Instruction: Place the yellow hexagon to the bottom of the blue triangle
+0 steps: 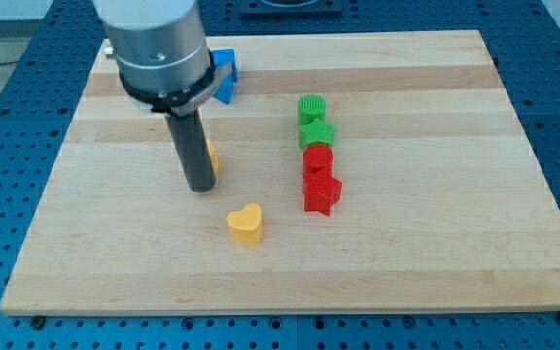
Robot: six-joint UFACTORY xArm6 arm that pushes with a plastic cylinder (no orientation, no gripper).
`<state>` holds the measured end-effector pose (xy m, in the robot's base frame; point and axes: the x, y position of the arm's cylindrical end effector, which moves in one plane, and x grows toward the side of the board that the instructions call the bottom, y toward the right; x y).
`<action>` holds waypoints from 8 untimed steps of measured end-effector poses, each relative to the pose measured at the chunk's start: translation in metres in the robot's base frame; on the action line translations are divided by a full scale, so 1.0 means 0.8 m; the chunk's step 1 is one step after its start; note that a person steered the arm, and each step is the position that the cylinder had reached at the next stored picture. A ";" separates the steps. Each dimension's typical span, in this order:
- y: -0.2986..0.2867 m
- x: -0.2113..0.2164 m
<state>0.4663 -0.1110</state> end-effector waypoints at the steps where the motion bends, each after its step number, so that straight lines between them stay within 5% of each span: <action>1: 0.000 -0.032; 8: -0.027 -0.094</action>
<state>0.3912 -0.1324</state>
